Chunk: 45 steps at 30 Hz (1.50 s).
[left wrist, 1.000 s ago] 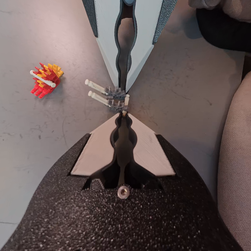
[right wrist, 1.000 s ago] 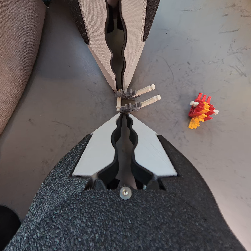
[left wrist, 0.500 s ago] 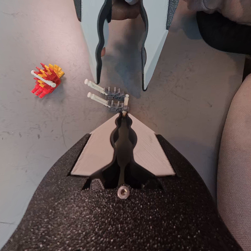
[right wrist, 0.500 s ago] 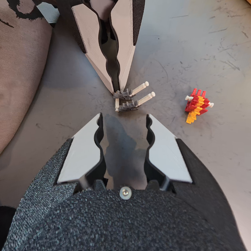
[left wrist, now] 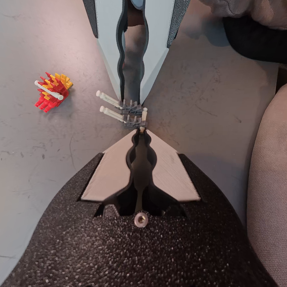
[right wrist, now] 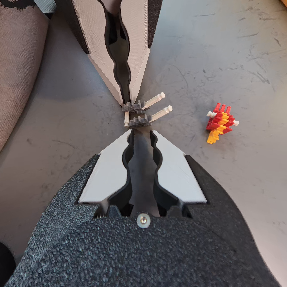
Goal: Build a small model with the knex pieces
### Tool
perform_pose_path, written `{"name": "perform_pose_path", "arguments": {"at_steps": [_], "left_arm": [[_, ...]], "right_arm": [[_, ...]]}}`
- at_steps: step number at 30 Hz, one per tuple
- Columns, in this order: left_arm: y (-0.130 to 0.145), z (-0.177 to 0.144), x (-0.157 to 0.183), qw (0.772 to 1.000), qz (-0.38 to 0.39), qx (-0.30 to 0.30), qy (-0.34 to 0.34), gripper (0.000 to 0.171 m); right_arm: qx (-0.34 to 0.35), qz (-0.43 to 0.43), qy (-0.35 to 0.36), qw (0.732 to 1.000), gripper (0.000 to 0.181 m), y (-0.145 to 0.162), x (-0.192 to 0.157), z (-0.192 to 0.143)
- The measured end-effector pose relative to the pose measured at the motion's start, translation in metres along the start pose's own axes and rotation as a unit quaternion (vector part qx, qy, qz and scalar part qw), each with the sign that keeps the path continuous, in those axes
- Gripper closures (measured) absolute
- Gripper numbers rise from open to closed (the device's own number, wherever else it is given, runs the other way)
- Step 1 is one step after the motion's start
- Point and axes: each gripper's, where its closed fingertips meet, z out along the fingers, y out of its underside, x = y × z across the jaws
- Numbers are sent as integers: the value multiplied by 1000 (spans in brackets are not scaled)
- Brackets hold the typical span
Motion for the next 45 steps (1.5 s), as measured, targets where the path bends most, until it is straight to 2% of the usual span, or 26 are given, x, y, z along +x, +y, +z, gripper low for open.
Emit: {"name": "perform_pose_path", "arguments": {"at_steps": [14,20,23,26,31,35,41,45], "left_arm": [[0,0,0,1000,4,1,-4,166],[0,1,0,1000,0,3,0,166],[0,1,0,1000,-1,2,0,166],[0,1,0,1000,-4,0,0,166],[0,1,0,1000,4,-11,-8,166],[0,1,0,999,10,-27,-16,166],[0,1,0,999,8,-42,-24,166],[0,1,-1,998,11,-51,-37,166]], "right_arm": [[-7,1,18,1000,165,1,2,-1],[32,38,-13,999,123,-3,-2,-7],[23,22,0,999,115,-6,-1,0],[37,33,-2,999,119,-11,3,2],[81,59,-34,994,146,-20,6,-15],[78,90,-37,992,135,-20,11,-12],[63,103,-53,991,140,-16,7,-5],[54,73,-51,995,124,-15,0,-3]]}}
